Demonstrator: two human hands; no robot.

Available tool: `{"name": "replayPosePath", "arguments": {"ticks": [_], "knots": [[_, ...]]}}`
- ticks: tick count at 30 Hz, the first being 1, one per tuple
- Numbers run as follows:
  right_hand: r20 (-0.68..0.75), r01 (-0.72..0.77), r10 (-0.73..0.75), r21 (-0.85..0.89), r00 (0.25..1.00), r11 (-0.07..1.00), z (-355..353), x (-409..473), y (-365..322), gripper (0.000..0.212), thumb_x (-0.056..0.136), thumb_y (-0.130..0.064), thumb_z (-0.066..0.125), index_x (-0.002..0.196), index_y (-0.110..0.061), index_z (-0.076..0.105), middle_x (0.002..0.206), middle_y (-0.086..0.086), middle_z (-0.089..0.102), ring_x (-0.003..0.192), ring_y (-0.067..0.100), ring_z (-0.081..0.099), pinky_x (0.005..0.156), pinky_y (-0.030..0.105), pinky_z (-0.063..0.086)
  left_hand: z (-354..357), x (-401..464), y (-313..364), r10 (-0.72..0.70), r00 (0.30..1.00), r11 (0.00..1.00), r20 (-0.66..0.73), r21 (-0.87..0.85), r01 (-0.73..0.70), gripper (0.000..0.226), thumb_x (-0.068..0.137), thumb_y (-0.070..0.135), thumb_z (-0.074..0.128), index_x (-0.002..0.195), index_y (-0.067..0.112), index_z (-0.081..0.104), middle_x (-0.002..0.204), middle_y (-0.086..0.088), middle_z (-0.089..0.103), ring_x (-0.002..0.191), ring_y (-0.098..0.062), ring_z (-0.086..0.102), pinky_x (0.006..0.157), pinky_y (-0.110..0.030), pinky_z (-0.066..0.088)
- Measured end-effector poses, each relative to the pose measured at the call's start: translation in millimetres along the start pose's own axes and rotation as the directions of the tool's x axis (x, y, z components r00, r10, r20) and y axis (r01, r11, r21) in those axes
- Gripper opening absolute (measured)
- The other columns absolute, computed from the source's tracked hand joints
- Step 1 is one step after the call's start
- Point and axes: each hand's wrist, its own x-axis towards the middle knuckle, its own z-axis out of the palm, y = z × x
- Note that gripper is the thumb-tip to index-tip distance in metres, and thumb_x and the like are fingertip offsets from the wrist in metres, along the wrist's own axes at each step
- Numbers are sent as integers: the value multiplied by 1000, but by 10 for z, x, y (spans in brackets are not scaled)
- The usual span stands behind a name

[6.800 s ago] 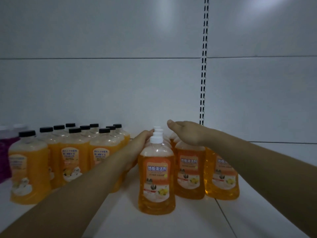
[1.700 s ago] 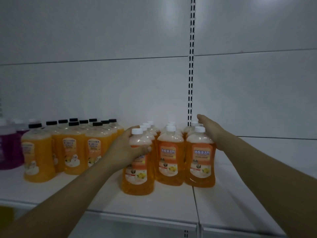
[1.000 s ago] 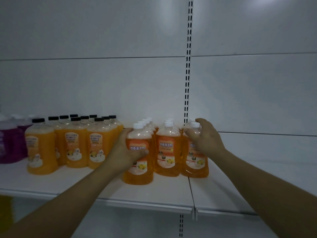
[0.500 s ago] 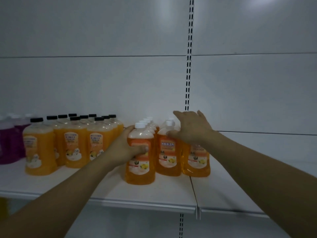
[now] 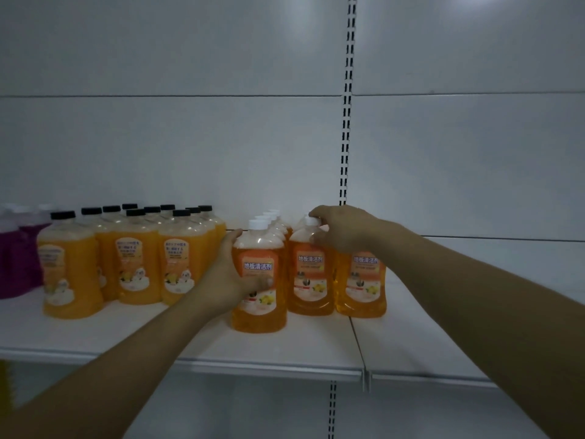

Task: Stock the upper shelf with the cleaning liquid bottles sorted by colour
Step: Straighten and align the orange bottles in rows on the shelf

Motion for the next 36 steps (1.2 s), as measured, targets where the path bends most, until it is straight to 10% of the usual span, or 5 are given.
{"name": "replayPosePath", "arguments": {"ticks": [9, 13, 16, 20, 36], "knots": [[16, 1, 3, -238, 1000, 971, 96, -29, 17, 70, 92, -48, 55, 148, -27, 18, 130, 6, 58, 127, 28, 47, 117, 55, 8, 59, -180, -135, -17, 999, 998, 44, 57, 15, 120, 68, 18, 83, 146, 40, -6, 121, 12, 42, 111, -11, 45, 93, -36, 42], [-95, -2, -28, -306, 995, 952, 129, -139, 39, 84, 90, -56, 53, 153, -25, 7, 156, 5, 28, 147, 25, 15, 117, 56, 0, 12, -174, -168, -10, 998, 998, 58, 60, 7, 121, 68, 21, 83, 147, 39, -8, 123, 12, 43, 110, -9, 45, 95, -37, 42], [-262, -193, 167, -78, 951, 978, 320, -326, 149, 104, 82, -61, 61, 153, -25, -7, 162, 3, -2, 149, 25, -6, 119, 53, 6, 23, -229, -239, 17, 996, 995, 86, 98, -25, 122, 67, 20, 84, 147, 38, -7, 121, 16, 44, 110, -8, 47, 95, -34, 42], [-226, -336, 396, 261, 890, 905, 647, -488, 262, 118, 75, -49, 76, 150, -34, -14, 159, 6, -1, 146, 32, 11, 109, 52, 34, 38, -255, -284, 48, 995, 991, 85, 117, -58, 107, 69, 18, 82, 147, 30, 9, 121, 16, 47, 108, -5, 48, 91, -26, 41], [-258, -229, 365, 436, 895, 870, 731, -493, 362, 123, 73, -34, 82, 152, -26, -12, 156, 4, 10, 142, 27, 20, 110, 44, 32, 32, -306, -280, 43, 990, 986, 135, 152, -63, 89, 74, 21, 79, 141, 24, 21, 117, 15, 44, 108, -6, 46, 91, -23, 37]]}}
